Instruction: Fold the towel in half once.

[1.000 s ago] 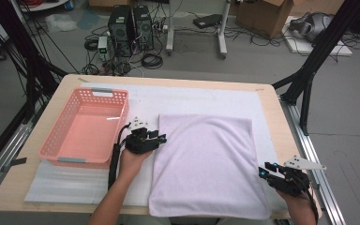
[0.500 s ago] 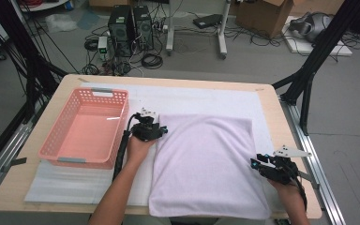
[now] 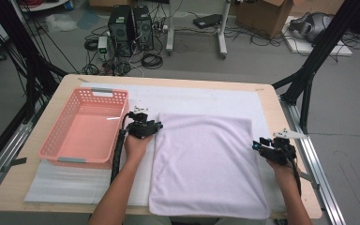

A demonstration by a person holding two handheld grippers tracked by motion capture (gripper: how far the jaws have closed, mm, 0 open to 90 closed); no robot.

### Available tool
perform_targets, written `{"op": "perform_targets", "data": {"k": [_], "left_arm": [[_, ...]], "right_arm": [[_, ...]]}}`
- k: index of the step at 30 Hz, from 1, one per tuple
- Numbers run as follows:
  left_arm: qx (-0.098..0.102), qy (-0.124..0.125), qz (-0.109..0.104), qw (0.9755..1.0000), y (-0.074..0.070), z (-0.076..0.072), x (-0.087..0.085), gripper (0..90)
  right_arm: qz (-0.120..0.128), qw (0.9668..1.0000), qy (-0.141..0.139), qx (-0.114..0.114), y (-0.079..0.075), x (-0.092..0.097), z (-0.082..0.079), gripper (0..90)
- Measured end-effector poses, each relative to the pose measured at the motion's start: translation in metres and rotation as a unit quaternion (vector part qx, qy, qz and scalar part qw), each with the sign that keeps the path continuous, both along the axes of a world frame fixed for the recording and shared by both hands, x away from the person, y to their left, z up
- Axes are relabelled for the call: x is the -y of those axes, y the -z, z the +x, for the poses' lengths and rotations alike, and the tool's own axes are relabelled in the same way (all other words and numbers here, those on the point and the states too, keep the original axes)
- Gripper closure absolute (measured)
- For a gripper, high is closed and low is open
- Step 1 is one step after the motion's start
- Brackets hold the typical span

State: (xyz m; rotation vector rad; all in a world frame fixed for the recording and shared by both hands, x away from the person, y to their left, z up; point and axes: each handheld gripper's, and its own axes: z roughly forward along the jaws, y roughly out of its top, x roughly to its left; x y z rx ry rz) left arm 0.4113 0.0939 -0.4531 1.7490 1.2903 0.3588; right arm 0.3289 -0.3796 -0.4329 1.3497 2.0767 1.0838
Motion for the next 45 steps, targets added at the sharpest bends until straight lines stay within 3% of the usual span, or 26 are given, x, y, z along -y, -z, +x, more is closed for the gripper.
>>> {"op": "perform_targets", "data": {"k": [3, 6, 8, 10, 11, 14, 15, 17, 20, 25, 26, 28, 30, 32, 34, 35, 36, 38, 40, 42, 45], "left_arm": [[0.001, 0.003, -0.011, 0.9999, 0.000, 0.001, 0.001, 59.5], [0.003, 0.006, -0.009, 0.9999, 0.001, 0.001, 0.004, 57.9], [0.004, 0.012, -0.002, 0.9999, 0.000, 0.000, 0.006, 63.3], [0.011, 0.012, 0.021, 0.9997, 0.000, -0.001, 0.011, 83.7], [0.012, 0.006, 0.034, 0.9993, 0.000, -0.001, 0.013, 85.6], [0.007, -0.002, 0.027, 0.9996, 0.000, -0.001, 0.011, 86.1], [0.006, -0.003, 0.027, 0.9996, 0.000, -0.001, 0.010, 86.0], [0.001, -0.012, 0.017, 0.9998, 0.000, 0.000, 0.009, 84.2], [-0.009, -0.023, -0.001, 0.9997, 0.001, 0.001, 0.003, 74.1], [0.001, -0.007, -0.008, 0.9999, 0.000, 0.000, 0.004, 73.8], [0.005, 0.001, -0.007, 1.0000, -0.001, -0.001, 0.004, 73.8], [0.017, 0.016, -0.006, 0.9997, -0.002, -0.003, 0.004, 71.9], [0.029, 0.030, -0.007, 0.9991, -0.004, -0.004, 0.003, 68.5], [0.048, 0.044, -0.004, 0.9978, -0.007, -0.007, 0.002, 67.9], [0.088, 0.067, -0.003, 0.9938, -0.009, -0.011, 0.002, 67.1], [0.106, 0.074, 0.003, 0.9916, -0.010, -0.013, 0.002, 65.2], [0.106, 0.080, -0.002, 0.9911, -0.013, -0.015, 0.001, 63.3], [0.087, 0.084, -0.031, 0.9922, -0.015, -0.016, -0.001, 61.2], [0.074, 0.096, -0.050, 0.9914, -0.017, -0.018, -0.003, 48.0], [0.082, 0.110, -0.051, 0.9893, -0.018, -0.021, -0.005, 41.3], [0.086, 0.111, -0.064, 0.9880, -0.023, -0.027, -0.005, 28.9]], "right_arm": [[0.001, 0.9998, 0.009, -0.017, 0.003, -0.001, 0.028, 59.0], [0.009, 0.9991, 0.023, -0.035, 0.008, -0.003, 0.053, 60.4], [-0.002, 0.9988, 0.017, -0.046, 0.013, -0.007, 0.064, 74.9], [-0.022, 0.9991, 0.018, -0.030, 0.013, -0.009, 0.068, 84.7], [-0.028, 0.9988, 0.029, -0.028, 0.012, -0.009, 0.070, 87.2], [-0.068, 0.9960, 0.057, -0.011, 0.012, -0.010, 0.074, 86.5], [-0.068, 0.9957, 0.062, -0.011, 0.014, -0.010, 0.075, 85.0], [-0.067, 0.9948, 0.076, -0.007, 0.014, -0.009, 0.075, 72.6], [-0.018, 0.9958, 0.090, -0.009, 0.009, 0.003, 0.072, 62.2], [-0.017, 0.9973, 0.065, 0.029, -0.005, 0.001, 0.064, 68.3], [-0.002, 0.9983, 0.053, 0.023, -0.005, -0.001, 0.064, 71.5], [0.010, 0.9999, 0.013, 0.001, -0.002, -0.005, 0.065, 75.1], [-0.007, 0.9997, -0.016, -0.019, 0.004, -0.012, 0.064, 77.2], [-0.041, 0.9987, -0.007, -0.030, 0.011, -0.014, 0.065, 77.6], [-0.027, 0.9992, 0.014, -0.026, 0.012, -0.008, 0.064, 78.8], [-0.027, 0.9991, 0.023, -0.024, 0.010, -0.006, 0.062, 77.2], [-0.021, 0.9992, 0.024, -0.022, 0.007, -0.004, 0.060, 75.6], [-0.012, 0.9997, 0.017, -0.009, 0.000, -0.001, 0.054, 71.9], [0.003, 0.9999, 0.005, 0.009, -0.010, 0.001, 0.044, 65.0], [0.011, 0.9997, -0.008, 0.020, -0.017, 0.002, 0.033, 56.8], [0.018, 0.9989, -0.033, 0.029, -0.025, 0.004, 0.016, 40.8]]}}
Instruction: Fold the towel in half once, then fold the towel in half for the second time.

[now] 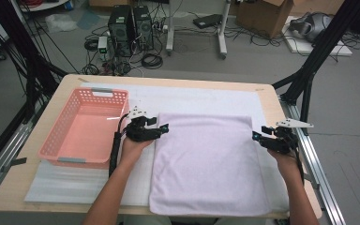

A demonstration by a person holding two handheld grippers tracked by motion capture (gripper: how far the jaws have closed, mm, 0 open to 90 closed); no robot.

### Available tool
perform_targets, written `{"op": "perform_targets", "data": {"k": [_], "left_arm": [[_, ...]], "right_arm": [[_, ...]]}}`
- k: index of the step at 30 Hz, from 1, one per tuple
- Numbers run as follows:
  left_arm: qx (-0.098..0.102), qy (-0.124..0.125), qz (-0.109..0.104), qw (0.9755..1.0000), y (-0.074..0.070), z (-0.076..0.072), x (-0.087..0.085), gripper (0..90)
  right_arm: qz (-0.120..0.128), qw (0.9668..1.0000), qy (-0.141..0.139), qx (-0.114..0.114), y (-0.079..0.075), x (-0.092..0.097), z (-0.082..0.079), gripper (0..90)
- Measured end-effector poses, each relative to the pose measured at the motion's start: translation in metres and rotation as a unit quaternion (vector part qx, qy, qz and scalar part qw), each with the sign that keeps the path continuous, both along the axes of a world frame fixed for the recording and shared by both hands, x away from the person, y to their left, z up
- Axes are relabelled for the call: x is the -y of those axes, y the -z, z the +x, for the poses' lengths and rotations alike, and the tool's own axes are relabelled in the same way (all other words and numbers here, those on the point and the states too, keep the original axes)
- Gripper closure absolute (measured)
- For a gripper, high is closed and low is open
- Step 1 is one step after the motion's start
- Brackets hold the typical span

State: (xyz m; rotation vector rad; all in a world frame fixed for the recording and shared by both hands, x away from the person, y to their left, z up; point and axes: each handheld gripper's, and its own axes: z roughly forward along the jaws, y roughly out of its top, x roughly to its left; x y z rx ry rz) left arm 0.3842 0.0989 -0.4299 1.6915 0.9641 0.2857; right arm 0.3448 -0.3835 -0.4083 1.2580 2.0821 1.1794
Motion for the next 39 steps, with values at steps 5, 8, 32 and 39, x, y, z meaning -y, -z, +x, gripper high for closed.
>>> {"op": "perform_targets", "data": {"k": [5, 8, 32, 39], "left_arm": [[0.012, 0.018, -0.002, 0.9998, -0.010, -0.009, 0.002, 23.3], [0.019, 0.017, 0.000, 0.9997, -0.013, -0.011, 0.003, 22.0], [-0.018, -0.020, 0.031, 0.9992, 0.001, 0.008, 0.014, 23.6], [-0.044, -0.057, 0.077, 0.9944, 0.016, 0.018, 0.020, 24.9]], "right_arm": [[-0.008, 0.9996, -0.023, 0.012, -0.004, 0.002, -0.020, 21.2], [-0.008, 0.9995, -0.025, 0.019, -0.004, 0.005, -0.024, 19.1], [-0.014, 0.9996, -0.009, -0.024, 0.005, 0.001, -0.001, 18.7], [-0.022, 0.9983, 0.014, -0.053, 0.016, -0.003, 0.020, 21.0]]}}
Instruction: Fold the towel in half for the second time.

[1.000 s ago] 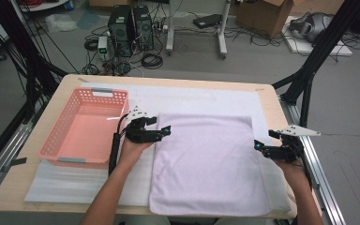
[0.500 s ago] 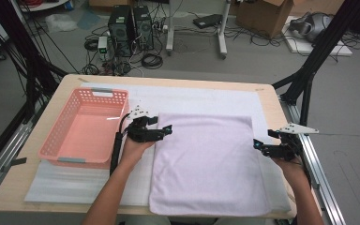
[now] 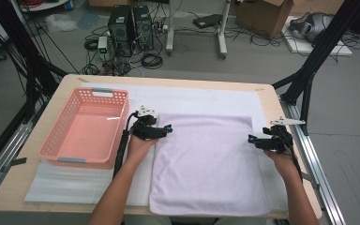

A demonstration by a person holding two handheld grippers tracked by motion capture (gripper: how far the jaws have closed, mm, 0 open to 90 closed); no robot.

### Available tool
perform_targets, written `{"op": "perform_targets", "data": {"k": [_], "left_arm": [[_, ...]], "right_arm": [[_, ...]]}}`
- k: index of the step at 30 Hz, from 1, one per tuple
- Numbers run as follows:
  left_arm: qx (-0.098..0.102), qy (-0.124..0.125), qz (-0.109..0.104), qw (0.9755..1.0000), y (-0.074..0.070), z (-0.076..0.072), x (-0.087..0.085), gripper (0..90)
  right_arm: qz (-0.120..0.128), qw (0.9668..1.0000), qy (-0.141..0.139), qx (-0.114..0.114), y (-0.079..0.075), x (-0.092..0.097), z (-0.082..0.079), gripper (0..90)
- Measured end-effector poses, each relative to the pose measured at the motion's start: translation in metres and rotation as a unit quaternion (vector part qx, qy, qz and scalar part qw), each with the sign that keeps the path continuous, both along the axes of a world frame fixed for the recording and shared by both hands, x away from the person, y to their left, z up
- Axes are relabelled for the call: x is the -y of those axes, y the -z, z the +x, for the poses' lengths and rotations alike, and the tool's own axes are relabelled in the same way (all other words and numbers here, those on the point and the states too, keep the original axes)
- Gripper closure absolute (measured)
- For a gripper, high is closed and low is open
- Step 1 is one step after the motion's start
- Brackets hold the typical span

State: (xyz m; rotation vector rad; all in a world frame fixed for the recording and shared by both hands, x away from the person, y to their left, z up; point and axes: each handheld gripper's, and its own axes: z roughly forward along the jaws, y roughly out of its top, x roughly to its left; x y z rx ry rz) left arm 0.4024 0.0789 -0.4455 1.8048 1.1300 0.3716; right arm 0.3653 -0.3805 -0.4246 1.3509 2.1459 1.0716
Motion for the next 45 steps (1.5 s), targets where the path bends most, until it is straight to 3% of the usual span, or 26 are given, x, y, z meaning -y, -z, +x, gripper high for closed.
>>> {"op": "perform_targets", "data": {"k": [3, 5, 9, 11, 14, 17, 19, 22, 24, 25, 29, 32, 33, 34, 41, 44, 45], "left_arm": [[-0.013, -0.014, 0.024, 0.9995, 0.006, 0.003, 0.001, 24.7], [-0.017, -0.027, 0.020, 0.9993, 0.006, 0.004, 0.001, 27.1], [-0.013, -0.015, 0.038, 0.9991, 0.006, 0.003, 0.005, 37.4], [-0.006, -0.003, 0.057, 0.9984, 0.006, 0.001, 0.009, 48.8], [-0.004, 0.010, 0.079, 0.9968, 0.006, 0.001, 0.014, 57.0], [-0.013, 0.001, 0.065, 0.9978, 0.007, 0.002, 0.013, 60.9], [-0.025, -0.014, 0.048, 0.9984, 0.007, 0.004, 0.009, 65.9], [-0.037, -0.026, 0.030, 0.9986, 0.007, 0.005, 0.005, 73.4], [-0.047, -0.027, 0.015, 0.9984, 0.008, 0.007, 0.002, 78.7], [-0.050, -0.024, 0.009, 0.9984, 0.008, 0.007, 0.002, 83.2], [-0.050, -0.031, 0.000, 0.9983, 0.006, 0.006, 0.001, 84.5], [-0.035, -0.035, -0.014, 0.9987, 0.001, 0.004, 0.000, 84.6], [-0.018, -0.033, -0.029, 0.9989, -0.007, 0.001, -0.002, 84.6], [-0.013, -0.032, -0.034, 0.9988, -0.010, -0.001, -0.003, 84.6], [-0.009, -0.003, -0.042, 0.9991, -0.027, -0.016, -0.011, 84.3], [-0.001, 0.013, -0.034, 0.9994, -0.033, -0.026, -0.011, 84.2], [0.003, 0.012, -0.042, 0.9991, -0.033, -0.031, -0.012, 84.3]], "right_arm": [[-0.008, 0.9998, 0.016, -0.007, 0.005, -0.005, 0.007, 21.7], [-0.011, 0.9995, 0.028, -0.009, 0.007, -0.006, 0.011, 22.6], [-0.021, 0.9984, 0.049, -0.018, 0.010, -0.008, 0.017, 30.5], [-0.022, 0.9983, 0.050, -0.021, 0.012, -0.010, 0.019, 34.8], [-0.034, 0.9980, 0.039, -0.037, 0.018, -0.013, 0.023, 44.9], [-0.029, 0.9981, 0.038, -0.040, 0.018, -0.015, 0.023, 51.9], [-0.025, 0.9984, 0.027, -0.043, 0.017, -0.016, 0.022, 62.4], [0.002, 0.9984, 0.023, -0.052, 0.018, -0.013, 0.023, 77.6], [0.019, 0.9979, 0.022, -0.058, 0.019, -0.012, 0.023, 82.1], [0.019, 0.9979, 0.020, -0.058, 0.019, -0.011, 0.023, 83.2], [0.001, 0.9989, 0.020, -0.043, 0.016, -0.013, 0.022, 85.4], [0.018, 0.9992, 0.028, -0.022, 0.011, -0.010, 0.020, 85.6], [0.019, 0.9994, 0.025, -0.015, 0.008, -0.009, 0.018, 85.6], [0.018, 0.9995, 0.023, -0.010, 0.006, -0.009, 0.017, 85.6], [0.039, 0.9991, 0.005, 0.014, -0.009, -0.003, -0.006, 85.3], [0.033, 0.9992, -0.003, 0.024, -0.013, -0.001, -0.018, 85.3], [0.036, 0.9990, -0.005, 0.026, -0.014, 0.000, -0.022, 85.3]]}}
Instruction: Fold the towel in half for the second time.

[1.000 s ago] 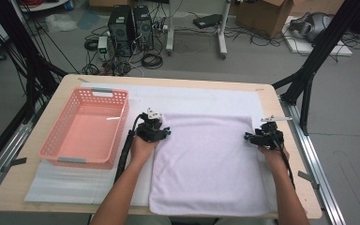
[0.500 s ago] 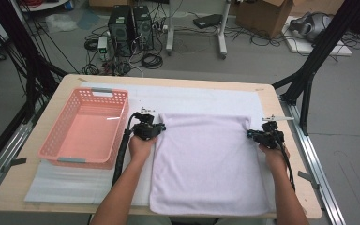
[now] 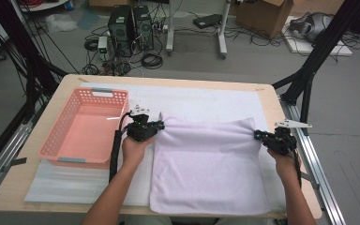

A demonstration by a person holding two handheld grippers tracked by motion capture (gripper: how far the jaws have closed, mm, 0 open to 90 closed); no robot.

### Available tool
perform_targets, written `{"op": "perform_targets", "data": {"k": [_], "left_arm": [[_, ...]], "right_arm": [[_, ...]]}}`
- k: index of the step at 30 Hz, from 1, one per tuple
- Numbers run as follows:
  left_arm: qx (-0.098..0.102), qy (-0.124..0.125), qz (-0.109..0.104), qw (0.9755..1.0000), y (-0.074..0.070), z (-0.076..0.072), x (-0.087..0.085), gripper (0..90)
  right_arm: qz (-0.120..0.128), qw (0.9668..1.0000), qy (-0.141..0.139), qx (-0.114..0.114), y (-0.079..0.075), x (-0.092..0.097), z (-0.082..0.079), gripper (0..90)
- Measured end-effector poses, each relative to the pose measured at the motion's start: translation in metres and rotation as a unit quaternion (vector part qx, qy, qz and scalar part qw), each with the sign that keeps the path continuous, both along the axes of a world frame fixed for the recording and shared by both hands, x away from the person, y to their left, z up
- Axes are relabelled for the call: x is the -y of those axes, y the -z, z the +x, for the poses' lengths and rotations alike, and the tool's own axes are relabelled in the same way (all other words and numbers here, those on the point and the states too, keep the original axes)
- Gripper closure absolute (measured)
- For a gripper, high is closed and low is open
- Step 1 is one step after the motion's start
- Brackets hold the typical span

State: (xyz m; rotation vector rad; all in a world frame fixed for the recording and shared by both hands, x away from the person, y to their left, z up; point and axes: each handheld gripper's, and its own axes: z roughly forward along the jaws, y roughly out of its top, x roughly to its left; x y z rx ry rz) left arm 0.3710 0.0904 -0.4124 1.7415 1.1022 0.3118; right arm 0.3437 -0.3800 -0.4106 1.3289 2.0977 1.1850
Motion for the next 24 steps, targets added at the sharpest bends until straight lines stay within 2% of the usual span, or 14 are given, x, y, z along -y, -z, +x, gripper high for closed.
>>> {"op": "perform_targets", "data": {"k": [6, 9, 13, 16, 19, 20, 21, 22, 23, 24], "left_arm": [[-0.003, 0.014, -0.015, 0.9998, 0.006, -0.026, -0.007, 84.2], [0.003, 0.022, -0.021, 0.9995, 0.005, -0.038, -0.010, 84.3], [0.006, 0.041, -0.012, 0.9990, 0.007, -0.057, -0.013, 84.2], [-0.001, 0.044, -0.014, 0.9989, 0.015, -0.068, -0.016, 83.9], [-0.016, 0.049, -0.010, 0.9986, 0.027, -0.075, -0.017, 82.2], [-0.021, 0.049, -0.008, 0.9985, 0.030, -0.074, -0.016, 78.2], [-0.025, 0.047, -0.006, 0.9986, 0.031, -0.073, -0.015, 68.1], [-0.025, 0.044, -0.006, 0.9987, 0.030, -0.072, -0.015, 56.9], [-0.025, 0.044, -0.006, 0.9987, 0.030, -0.072, -0.015, 51.3], [-0.010, 0.037, -0.017, 0.9991, 0.027, -0.070, -0.016, 48.2]], "right_arm": [[0.005, 0.9998, -0.015, 0.007, -0.001, 0.001, -0.025, 85.1], [0.012, 0.9996, -0.022, 0.010, 0.000, 0.002, -0.037, 85.1], [0.012, 0.9994, -0.029, 0.012, 0.001, 0.003, -0.053, 85.1], [0.012, 0.9993, -0.034, 0.005, 0.004, 0.003, -0.062, 85.8], [-0.003, 0.9991, -0.040, -0.013, 0.011, 0.000, -0.066, 85.5], [-0.007, 0.9990, -0.040, -0.018, 0.013, -0.002, -0.067, 84.9], [-0.012, 0.9989, -0.039, -0.024, 0.014, -0.002, -0.066, 83.6], [-0.013, 0.9989, -0.038, -0.025, 0.015, -0.002, -0.065, 78.3], [-0.014, 0.9991, -0.030, -0.026, 0.014, -0.002, -0.065, 71.6], [-0.012, 0.9994, -0.022, -0.026, 0.013, -0.001, -0.064, 65.9]]}}
